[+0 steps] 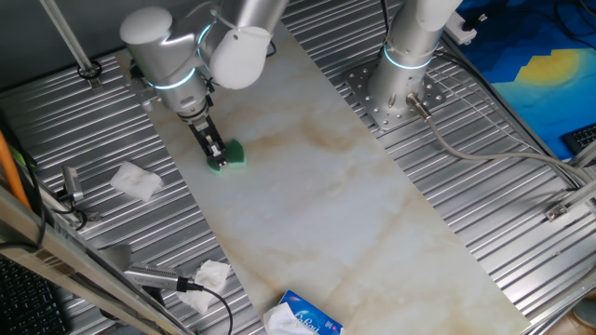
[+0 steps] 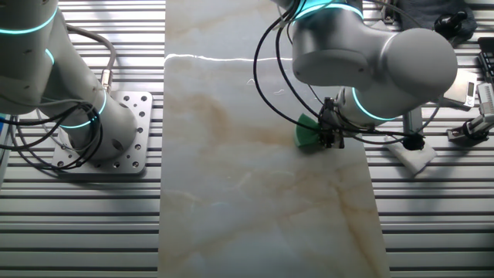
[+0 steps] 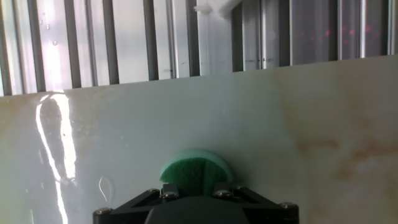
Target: Clean the tabletop with a sponge
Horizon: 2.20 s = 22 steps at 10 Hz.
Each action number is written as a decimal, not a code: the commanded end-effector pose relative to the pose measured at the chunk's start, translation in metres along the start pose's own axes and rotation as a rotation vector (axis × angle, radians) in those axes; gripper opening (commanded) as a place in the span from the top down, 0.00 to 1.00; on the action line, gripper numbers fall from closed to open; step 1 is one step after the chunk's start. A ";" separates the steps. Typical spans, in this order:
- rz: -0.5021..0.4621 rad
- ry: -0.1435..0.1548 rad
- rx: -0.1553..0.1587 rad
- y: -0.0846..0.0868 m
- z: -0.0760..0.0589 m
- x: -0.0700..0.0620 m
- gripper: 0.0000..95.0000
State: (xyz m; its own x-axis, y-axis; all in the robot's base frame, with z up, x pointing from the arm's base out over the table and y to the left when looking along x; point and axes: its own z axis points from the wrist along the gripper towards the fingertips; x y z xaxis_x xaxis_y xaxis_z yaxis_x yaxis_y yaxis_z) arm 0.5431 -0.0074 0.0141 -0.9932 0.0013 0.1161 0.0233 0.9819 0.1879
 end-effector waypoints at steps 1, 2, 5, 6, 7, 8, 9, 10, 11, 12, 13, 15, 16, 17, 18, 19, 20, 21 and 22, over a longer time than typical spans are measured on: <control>-0.043 0.009 0.000 0.000 0.000 0.000 1.00; -0.075 0.022 -0.002 0.000 0.000 0.000 1.00; -0.109 0.045 -0.004 0.000 0.000 0.000 1.00; -0.107 0.040 -0.002 0.000 0.000 0.000 1.00; -0.108 0.038 -0.002 0.000 0.000 0.000 1.00; -0.108 0.039 -0.002 0.000 0.000 0.000 1.00; -0.114 0.046 -0.005 0.000 0.000 0.000 1.00; -0.117 0.053 -0.005 0.000 0.000 0.000 1.00; -0.121 0.069 -0.009 0.000 0.000 0.000 1.00; -0.126 0.091 -0.018 0.000 0.000 0.000 1.00; -0.126 0.104 -0.020 0.000 0.000 0.000 1.00; -0.128 0.122 -0.021 0.000 0.000 0.000 1.00; -0.128 0.127 -0.027 0.000 0.000 0.000 1.00; -0.129 0.129 -0.033 0.000 0.000 0.000 1.00; -0.129 0.136 -0.041 0.000 0.000 0.000 1.00; -0.128 0.141 -0.048 0.000 0.000 0.000 1.00; -0.123 0.144 -0.054 0.000 0.000 0.000 1.00; -0.115 0.152 -0.056 0.000 0.000 0.000 1.00; -0.112 0.153 -0.059 0.000 0.000 0.000 1.00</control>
State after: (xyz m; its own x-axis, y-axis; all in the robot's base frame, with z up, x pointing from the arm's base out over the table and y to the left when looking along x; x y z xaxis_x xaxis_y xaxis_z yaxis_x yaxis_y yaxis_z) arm 0.5434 -0.0076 0.0145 -0.9611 -0.1400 0.2381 -0.0751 0.9620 0.2625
